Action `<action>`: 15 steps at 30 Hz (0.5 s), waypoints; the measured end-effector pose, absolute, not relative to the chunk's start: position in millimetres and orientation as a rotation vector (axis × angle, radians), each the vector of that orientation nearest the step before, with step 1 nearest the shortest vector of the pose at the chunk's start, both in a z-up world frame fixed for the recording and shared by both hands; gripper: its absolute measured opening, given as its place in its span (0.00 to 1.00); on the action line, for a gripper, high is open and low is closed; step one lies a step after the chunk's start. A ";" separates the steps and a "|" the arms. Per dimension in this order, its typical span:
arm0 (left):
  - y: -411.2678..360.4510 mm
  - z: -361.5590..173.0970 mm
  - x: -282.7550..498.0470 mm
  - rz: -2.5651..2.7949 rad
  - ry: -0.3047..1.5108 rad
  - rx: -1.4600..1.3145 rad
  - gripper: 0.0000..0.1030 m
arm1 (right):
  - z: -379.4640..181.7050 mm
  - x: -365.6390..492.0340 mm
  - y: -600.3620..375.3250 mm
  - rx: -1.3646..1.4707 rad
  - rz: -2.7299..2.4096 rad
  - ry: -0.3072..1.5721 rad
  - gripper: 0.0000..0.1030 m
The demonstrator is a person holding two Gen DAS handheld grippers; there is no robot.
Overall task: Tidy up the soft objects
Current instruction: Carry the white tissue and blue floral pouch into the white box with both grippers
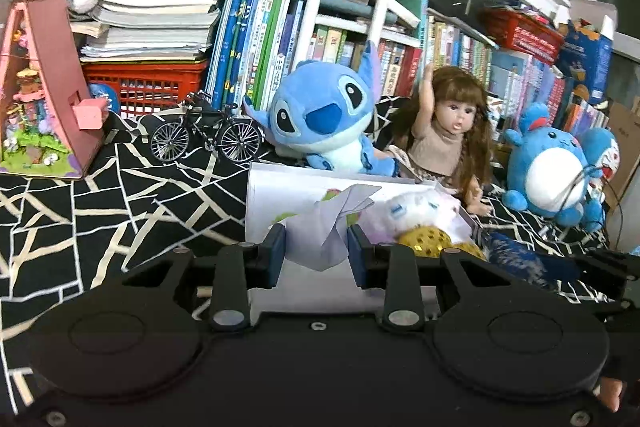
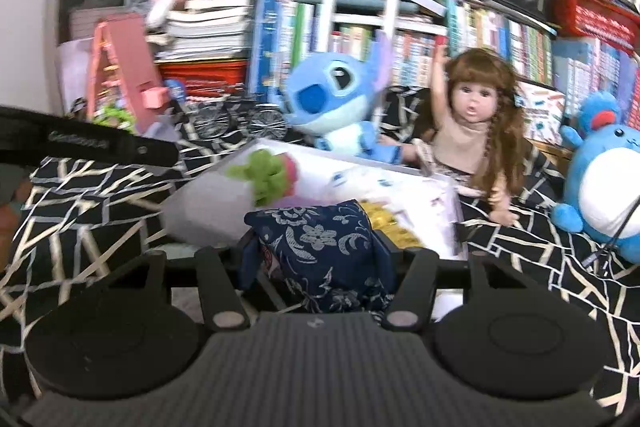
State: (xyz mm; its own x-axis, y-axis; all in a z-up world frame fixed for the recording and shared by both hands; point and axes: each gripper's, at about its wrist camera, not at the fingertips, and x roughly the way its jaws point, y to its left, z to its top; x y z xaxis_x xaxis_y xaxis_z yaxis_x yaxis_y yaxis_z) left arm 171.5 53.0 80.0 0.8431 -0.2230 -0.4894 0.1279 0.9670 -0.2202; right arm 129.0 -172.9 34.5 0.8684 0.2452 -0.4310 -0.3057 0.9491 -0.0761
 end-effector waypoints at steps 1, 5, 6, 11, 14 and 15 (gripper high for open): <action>53.6 81.4 180.9 -0.188 0.547 -0.187 0.31 | 37.7 137.2 -177.2 -0.129 0.274 0.441 0.59; 51.6 86.2 214.6 -0.171 0.561 -0.191 0.31 | 48.6 171.0 -192.0 -0.089 0.230 0.492 0.59; 50.5 86.8 223.7 -0.175 0.571 -0.186 0.31 | 51.5 181.0 -195.0 -0.079 0.227 0.516 0.59; 43.6 82.0 265.7 -0.155 0.642 -0.158 0.31 | 61.3 231.2 -210.7 0.003 0.179 0.634 0.59; 40.1 74.4 288.7 -0.133 0.677 -0.152 0.31 | 59.8 252.5 -218.7 0.061 0.166 0.684 0.59; 39.1 70.6 296.2 -0.129 0.690 -0.149 0.31 | 58.0 257.3 -219.3 0.070 0.163 0.699 0.59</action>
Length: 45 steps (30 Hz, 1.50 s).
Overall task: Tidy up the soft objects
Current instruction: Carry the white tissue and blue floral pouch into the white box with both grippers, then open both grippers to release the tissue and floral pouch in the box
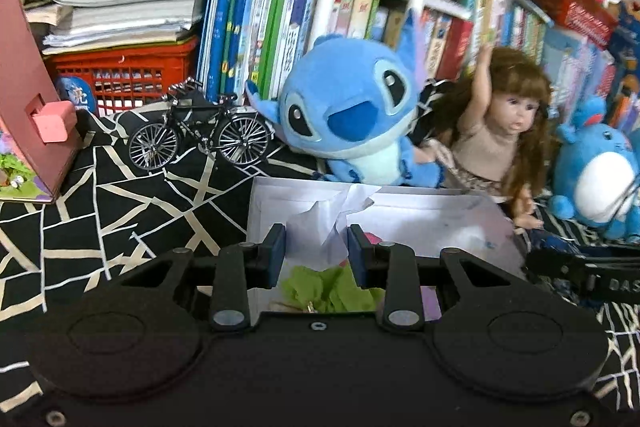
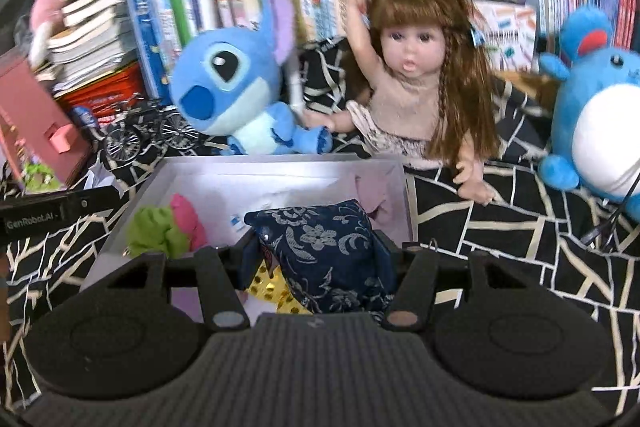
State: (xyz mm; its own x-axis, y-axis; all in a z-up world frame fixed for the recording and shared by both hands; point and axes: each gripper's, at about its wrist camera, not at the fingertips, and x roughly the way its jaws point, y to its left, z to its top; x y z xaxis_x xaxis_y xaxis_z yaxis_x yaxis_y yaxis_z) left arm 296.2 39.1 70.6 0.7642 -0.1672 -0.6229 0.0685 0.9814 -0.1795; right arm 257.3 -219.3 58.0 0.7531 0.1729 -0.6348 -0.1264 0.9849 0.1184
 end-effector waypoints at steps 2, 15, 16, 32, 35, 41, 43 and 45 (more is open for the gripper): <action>38.0 63.9 308.2 -0.121 0.706 -0.149 0.31 | 53.5 266.4 -219.0 0.079 0.154 0.722 0.59; 30.4 34.3 335.1 -0.142 0.763 -0.127 0.31 | 26.2 291.5 -212.1 0.099 0.097 0.735 0.59; 30.2 33.0 335.3 -0.143 0.765 -0.119 0.31 | 25.2 292.0 -212.1 0.101 0.097 0.735 0.59; 31.2 23.2 336.8 -0.131 0.776 -0.101 0.31 | 18.9 295.0 -216.3 0.143 0.103 0.733 0.62; 31.3 22.4 336.6 -0.128 0.777 -0.104 0.34 | 18.3 295.1 -217.6 0.149 0.104 0.733 0.64; 32.9 21.2 333.2 -0.106 0.767 -0.115 0.43 | 18.2 293.6 -218.5 0.161 0.106 0.729 0.66; 33.7 22.0 331.4 -0.095 0.762 -0.117 0.47 | 18.1 292.7 -219.1 0.168 0.107 0.726 0.68; 34.6 24.2 328.1 -0.078 0.755 -0.128 0.52 | 18.1 291.9 -220.2 0.176 0.109 0.725 0.76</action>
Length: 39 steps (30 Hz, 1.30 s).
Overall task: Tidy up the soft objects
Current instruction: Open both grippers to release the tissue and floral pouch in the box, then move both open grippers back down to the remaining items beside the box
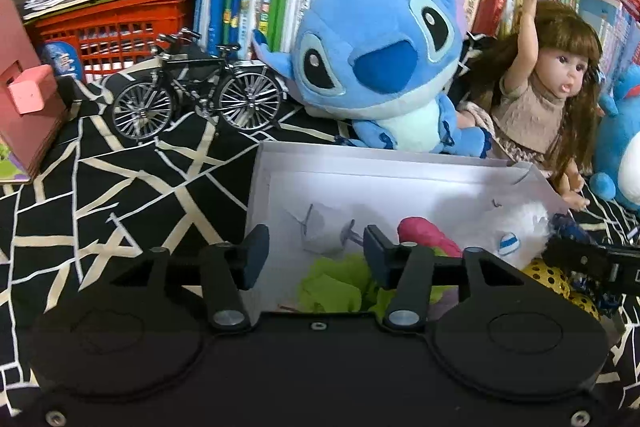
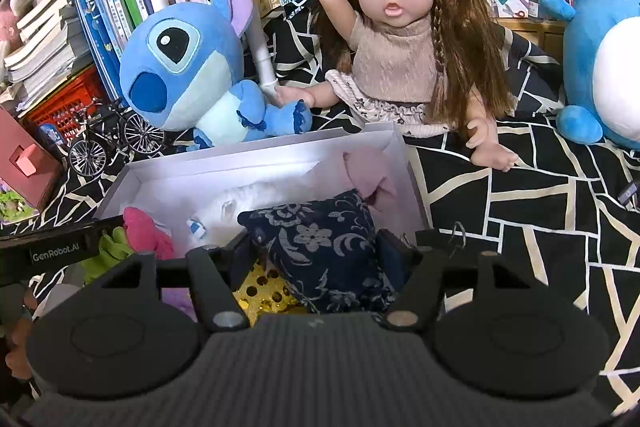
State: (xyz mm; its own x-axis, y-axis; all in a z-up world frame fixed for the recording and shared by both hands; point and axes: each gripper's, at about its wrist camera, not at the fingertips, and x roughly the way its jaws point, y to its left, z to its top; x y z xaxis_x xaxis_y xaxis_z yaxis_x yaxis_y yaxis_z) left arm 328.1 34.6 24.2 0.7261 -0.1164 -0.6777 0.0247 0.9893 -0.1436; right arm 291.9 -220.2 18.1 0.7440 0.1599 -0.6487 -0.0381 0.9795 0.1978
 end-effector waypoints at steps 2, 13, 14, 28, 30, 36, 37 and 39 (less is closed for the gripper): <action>35.0 27.3 323.2 -0.073 0.740 -0.138 0.56 | 18.8 290.1 -221.5 0.186 0.113 0.719 0.78; 30.9 54.0 280.3 -0.042 0.638 -0.095 0.80 | 36.3 267.2 -220.4 0.173 0.139 0.636 0.89; 30.9 55.9 276.6 -0.045 0.634 -0.097 0.81 | 38.0 264.0 -219.4 0.165 0.142 0.626 0.90; 28.9 70.8 217.5 -0.070 0.613 -0.087 0.82 | 55.0 206.0 -204.5 0.062 0.214 0.485 0.97; 27.9 70.7 209.9 -0.078 0.607 -0.079 0.83 | 55.1 197.6 -202.5 0.048 0.225 0.471 0.98; 26.1 67.6 188.4 -0.111 0.613 -0.086 0.83 | 54.8 171.2 -198.9 0.005 0.263 0.435 0.99; 25.5 67.2 184.9 -0.115 0.614 -0.084 0.83 | 54.4 167.4 -198.6 -0.001 0.268 0.430 1.00; 24.5 66.6 178.1 -0.126 0.615 -0.080 0.84 | 52.5 159.4 -197.8 -0.018 0.273 0.422 1.00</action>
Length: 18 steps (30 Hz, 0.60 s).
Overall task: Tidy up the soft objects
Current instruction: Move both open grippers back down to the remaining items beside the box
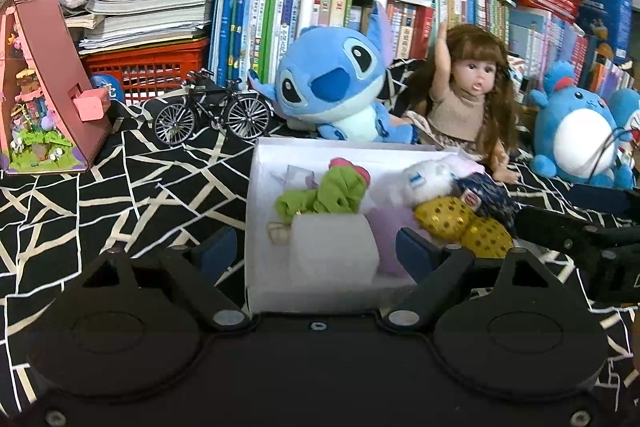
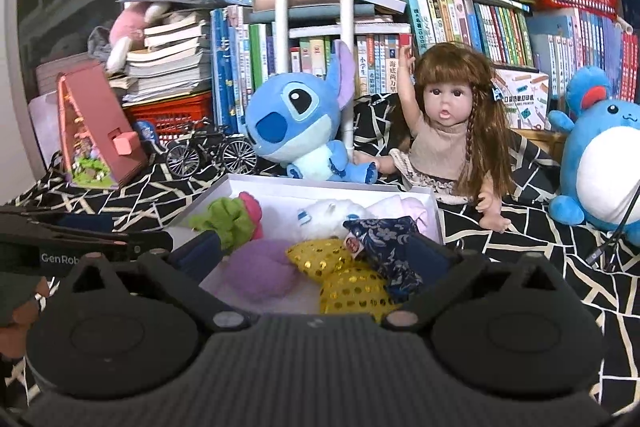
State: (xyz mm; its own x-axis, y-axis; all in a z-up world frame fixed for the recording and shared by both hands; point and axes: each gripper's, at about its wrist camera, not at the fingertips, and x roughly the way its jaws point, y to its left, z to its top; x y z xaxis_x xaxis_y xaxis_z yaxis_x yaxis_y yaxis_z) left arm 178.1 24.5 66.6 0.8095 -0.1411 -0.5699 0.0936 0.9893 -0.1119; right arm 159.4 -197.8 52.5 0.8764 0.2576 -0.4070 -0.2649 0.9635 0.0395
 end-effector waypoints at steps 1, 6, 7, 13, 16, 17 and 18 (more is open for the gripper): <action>23.9 66.5 174.9 -0.130 0.615 -0.079 0.84 | 51.3 155.6 -197.7 -0.025 0.275 0.419 1.00; 23.2 64.9 159.0 -0.151 0.616 -0.091 0.84 | 44.4 141.1 -196.7 -0.049 0.280 0.411 1.00; 23.6 64.4 155.5 -0.154 0.617 -0.094 0.84 | 43.2 138.6 -196.8 -0.052 0.280 0.409 1.00; 25.6 59.1 137.2 -0.178 0.629 -0.106 0.84 | 33.9 120.4 -197.8 -0.084 0.285 0.405 1.00; 25.1 53.8 129.2 -0.190 0.645 -0.101 0.85 | 28.4 111.2 -197.2 -0.110 0.284 0.405 1.00; 24.7 51.7 126.7 -0.193 0.651 -0.100 0.85 | 26.1 107.6 -197.1 -0.121 0.285 0.406 1.00; 24.7 49.4 123.6 -0.197 0.659 -0.103 0.85 | 24.1 104.6 -196.8 -0.130 0.286 0.406 1.00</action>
